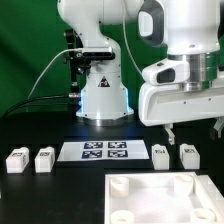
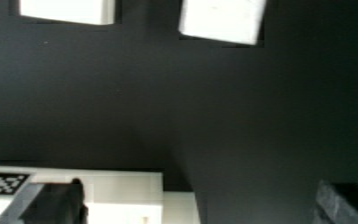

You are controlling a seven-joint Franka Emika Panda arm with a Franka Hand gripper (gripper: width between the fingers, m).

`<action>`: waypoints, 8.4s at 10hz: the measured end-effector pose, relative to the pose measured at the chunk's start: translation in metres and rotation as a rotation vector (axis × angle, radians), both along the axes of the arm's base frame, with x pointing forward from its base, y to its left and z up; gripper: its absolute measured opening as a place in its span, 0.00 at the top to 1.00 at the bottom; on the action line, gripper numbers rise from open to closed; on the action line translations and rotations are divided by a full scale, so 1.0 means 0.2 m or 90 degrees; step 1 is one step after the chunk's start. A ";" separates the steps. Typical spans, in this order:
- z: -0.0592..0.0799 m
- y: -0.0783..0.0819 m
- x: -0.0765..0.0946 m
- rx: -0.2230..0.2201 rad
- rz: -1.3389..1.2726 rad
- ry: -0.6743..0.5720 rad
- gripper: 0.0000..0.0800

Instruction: Assemble one leg

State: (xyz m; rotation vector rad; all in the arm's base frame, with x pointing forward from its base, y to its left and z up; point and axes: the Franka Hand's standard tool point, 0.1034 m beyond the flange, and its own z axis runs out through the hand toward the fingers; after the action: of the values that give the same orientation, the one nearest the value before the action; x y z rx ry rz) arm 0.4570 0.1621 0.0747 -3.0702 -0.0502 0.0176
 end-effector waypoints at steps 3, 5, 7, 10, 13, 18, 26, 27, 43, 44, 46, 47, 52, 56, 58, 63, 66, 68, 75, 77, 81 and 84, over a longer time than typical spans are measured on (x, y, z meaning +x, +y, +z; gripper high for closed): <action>-0.01 0.00 0.00 -0.002 0.016 0.013 0.19; -0.04 0.02 -0.07 -0.018 0.001 0.156 0.19; -0.05 0.03 -0.06 -0.031 0.000 0.297 0.19; -0.07 0.00 -0.09 -0.036 0.033 0.431 0.19; -0.10 0.00 -0.10 -0.042 0.041 0.524 0.19; -0.22 0.10 -0.26 -0.075 0.022 0.547 0.19; -0.33 0.06 -0.31 -0.071 0.019 0.567 0.34; -0.33 0.06 -0.31 -0.071 0.019 0.567 0.52; 0.33 -0.19 0.07 -0.019 0.048 0.275 0.64; 0.38 -0.20 0.09 -0.016 0.041 0.199 0.64; 0.36 -0.19 0.11 -0.009 0.036 0.079 0.64; 0.36 -0.19 0.12 -0.005 0.033 0.016 0.64; 0.45 -0.37 0.69 0.012 0.030 -0.370 0.64; 0.29 -0.36 0.56 0.016 0.031 -0.403 0.64; 0.27 -0.37 0.56 0.012 0.038 -0.381 0.64; 0.28 -0.32 0.80 0.018 0.034 -0.397 0.64; 0.19 -0.26 0.84 0.025 0.027 -0.391 0.64; 0.15 -0.24 0.88 0.027 0.027 -0.391 0.64; 0.02 -0.23 0.79 0.026 0.025 -0.388 0.64; 0.01 -0.23 0.78 0.025 0.017 -0.391 0.64; 0.01 -0.23 0.79 0.020 -0.004 -0.389 0.64; 0.01 -0.23 0.79 0.018 -0.014 -0.384 0.64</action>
Offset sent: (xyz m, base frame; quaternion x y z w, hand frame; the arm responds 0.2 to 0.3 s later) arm -0.0049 0.0280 -0.0195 -0.0196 -0.1610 0.0146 0.9866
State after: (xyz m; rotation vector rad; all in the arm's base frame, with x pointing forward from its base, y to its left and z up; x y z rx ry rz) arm 0.6145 0.1161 0.0766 -2.9220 -0.0482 -0.8917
